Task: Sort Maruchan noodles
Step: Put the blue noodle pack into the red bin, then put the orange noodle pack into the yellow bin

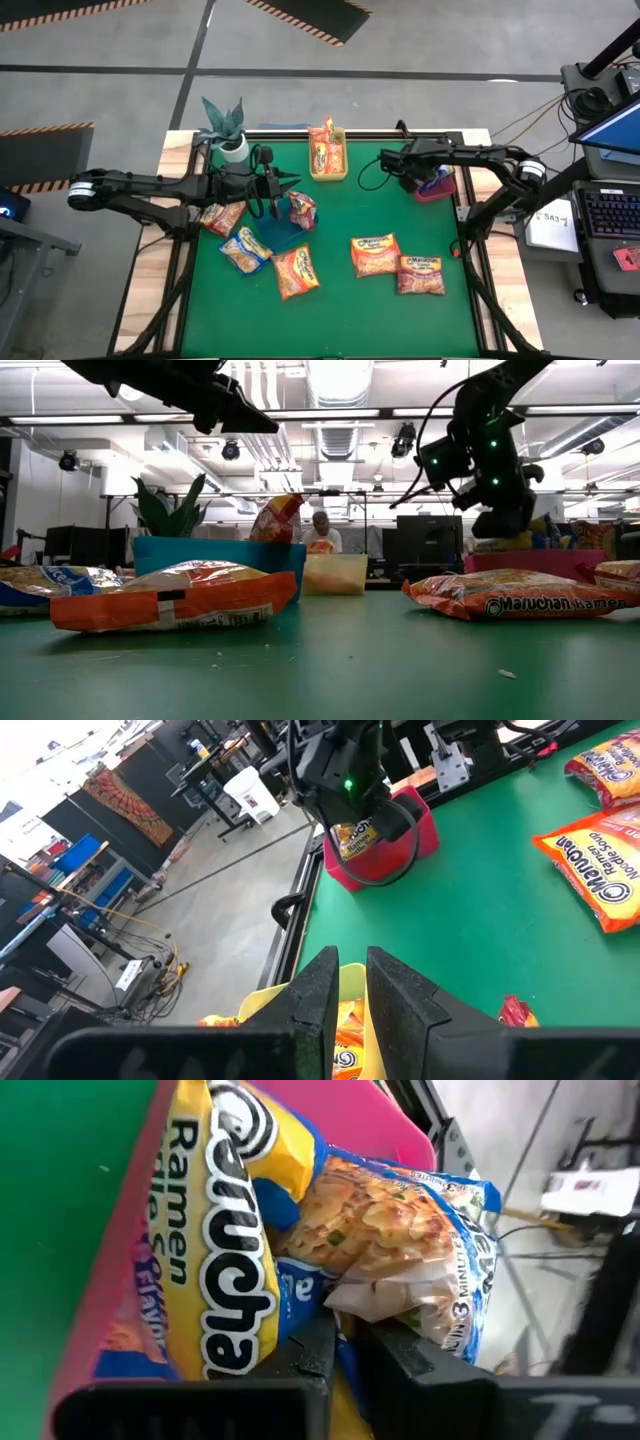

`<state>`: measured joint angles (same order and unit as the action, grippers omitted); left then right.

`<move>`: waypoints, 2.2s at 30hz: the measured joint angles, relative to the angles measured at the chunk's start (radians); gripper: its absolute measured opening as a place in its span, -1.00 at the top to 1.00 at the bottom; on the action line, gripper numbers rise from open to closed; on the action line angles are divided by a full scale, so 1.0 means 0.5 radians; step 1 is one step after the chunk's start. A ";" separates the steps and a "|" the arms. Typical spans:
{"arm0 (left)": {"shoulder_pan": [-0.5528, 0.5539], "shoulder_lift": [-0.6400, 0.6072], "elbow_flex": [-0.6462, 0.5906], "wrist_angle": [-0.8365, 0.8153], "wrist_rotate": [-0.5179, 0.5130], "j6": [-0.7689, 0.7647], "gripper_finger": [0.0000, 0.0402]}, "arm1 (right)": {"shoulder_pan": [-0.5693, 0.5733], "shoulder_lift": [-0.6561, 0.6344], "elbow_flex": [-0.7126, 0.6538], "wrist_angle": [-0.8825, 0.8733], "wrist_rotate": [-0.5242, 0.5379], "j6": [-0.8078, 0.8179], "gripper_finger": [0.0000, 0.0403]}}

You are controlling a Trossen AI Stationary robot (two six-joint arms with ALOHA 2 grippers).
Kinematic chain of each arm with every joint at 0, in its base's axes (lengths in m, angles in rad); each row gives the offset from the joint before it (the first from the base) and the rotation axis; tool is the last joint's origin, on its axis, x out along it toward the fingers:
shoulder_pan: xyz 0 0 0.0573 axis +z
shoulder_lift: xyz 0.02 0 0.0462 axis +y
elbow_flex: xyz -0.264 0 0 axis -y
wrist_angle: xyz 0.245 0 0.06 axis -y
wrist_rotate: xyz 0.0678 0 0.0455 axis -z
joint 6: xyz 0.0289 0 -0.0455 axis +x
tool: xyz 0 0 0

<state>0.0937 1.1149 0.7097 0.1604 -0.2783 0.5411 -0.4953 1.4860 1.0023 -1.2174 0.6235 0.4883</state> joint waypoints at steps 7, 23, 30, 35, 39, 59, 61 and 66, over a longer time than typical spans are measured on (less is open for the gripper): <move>0.000 -0.002 0.000 0.003 -0.001 0.015 0.81 | 0.000 -0.006 0.106 -0.037 -0.027 0.056 0.50; -0.001 -0.004 0.000 -0.008 -0.001 0.053 0.81 | -0.088 -0.036 0.132 0.160 0.007 0.079 0.85; 0.000 -0.004 0.006 -0.008 -0.001 0.053 0.81 | -0.086 -0.038 -0.124 0.389 0.028 0.189 0.95; -0.001 -0.005 0.013 -0.008 -0.001 0.050 0.81 | -0.086 -0.044 -0.197 0.464 0.056 0.194 0.95; -0.001 -0.005 0.013 -0.008 -0.001 0.040 0.81 | -0.088 -0.076 -0.167 0.455 0.009 0.209 0.94; -0.002 -0.005 0.015 -0.008 -0.001 0.039 0.81 | -0.057 -0.134 0.448 0.012 -0.198 0.287 0.57; -0.002 -0.005 0.015 -0.008 -0.001 0.038 0.81 | -0.006 -0.148 0.525 -0.010 -0.293 0.286 0.57; -0.002 -0.005 0.015 -0.008 -0.001 0.019 0.81 | 0.216 -0.183 0.646 -0.009 -0.690 0.259 0.57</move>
<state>0.0929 1.1126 0.7174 0.1562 -0.2787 0.5505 -0.3875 1.3948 1.3255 -1.2219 0.2786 0.6178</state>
